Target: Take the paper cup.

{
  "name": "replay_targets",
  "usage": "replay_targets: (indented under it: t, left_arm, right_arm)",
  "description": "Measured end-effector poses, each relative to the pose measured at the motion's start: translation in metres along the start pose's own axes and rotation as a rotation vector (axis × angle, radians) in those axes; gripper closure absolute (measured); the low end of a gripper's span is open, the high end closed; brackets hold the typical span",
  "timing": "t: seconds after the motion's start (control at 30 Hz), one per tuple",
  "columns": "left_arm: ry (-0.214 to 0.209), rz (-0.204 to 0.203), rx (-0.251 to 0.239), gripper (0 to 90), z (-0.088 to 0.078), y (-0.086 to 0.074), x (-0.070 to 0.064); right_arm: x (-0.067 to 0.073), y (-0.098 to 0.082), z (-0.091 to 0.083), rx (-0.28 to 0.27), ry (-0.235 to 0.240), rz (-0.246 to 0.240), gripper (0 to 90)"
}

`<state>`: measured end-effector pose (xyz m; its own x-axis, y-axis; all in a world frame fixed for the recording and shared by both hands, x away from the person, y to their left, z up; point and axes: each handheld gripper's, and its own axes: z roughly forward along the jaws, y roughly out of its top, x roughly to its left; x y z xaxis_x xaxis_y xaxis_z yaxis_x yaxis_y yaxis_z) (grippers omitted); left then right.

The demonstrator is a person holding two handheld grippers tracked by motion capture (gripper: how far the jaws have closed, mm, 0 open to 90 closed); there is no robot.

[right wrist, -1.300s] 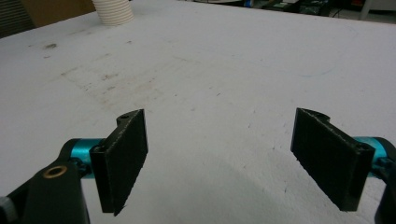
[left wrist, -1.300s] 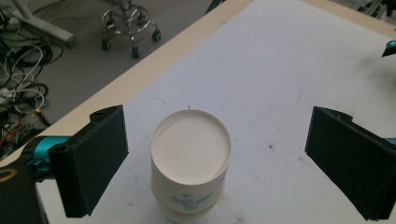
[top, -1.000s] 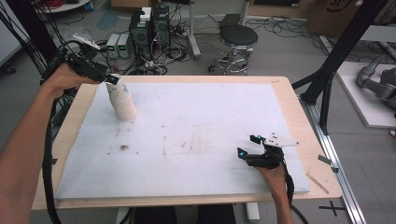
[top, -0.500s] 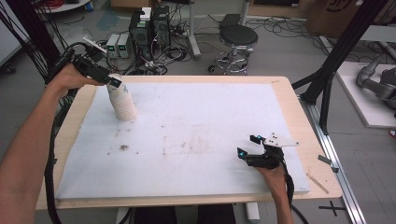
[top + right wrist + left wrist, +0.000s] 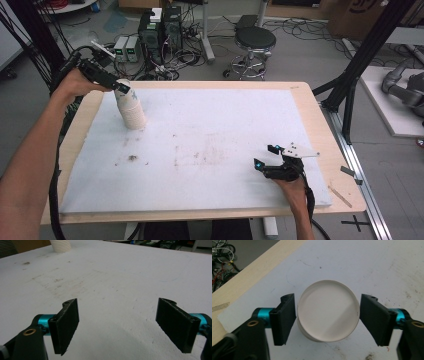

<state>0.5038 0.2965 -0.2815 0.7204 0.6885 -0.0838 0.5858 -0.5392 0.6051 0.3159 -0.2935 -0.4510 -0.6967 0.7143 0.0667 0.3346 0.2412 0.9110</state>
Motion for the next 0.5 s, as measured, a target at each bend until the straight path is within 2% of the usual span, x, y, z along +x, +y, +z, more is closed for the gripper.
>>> replay_targets:
  t: [0.1,0.5]
  left_arm:
    - [0.000,0.000,0.000,34.3,-0.0005,0.0000,0.0002]
    - [-0.001,-0.004,-0.001,35.1,-0.0014,-0.0006,0.0005]
  right_arm:
    - [0.0000,0.0000,0.0000,0.000,0.000,0.000,18.8]
    - [0.0002,0.0001,0.0004,0.003,-0.001,0.000,18.8]
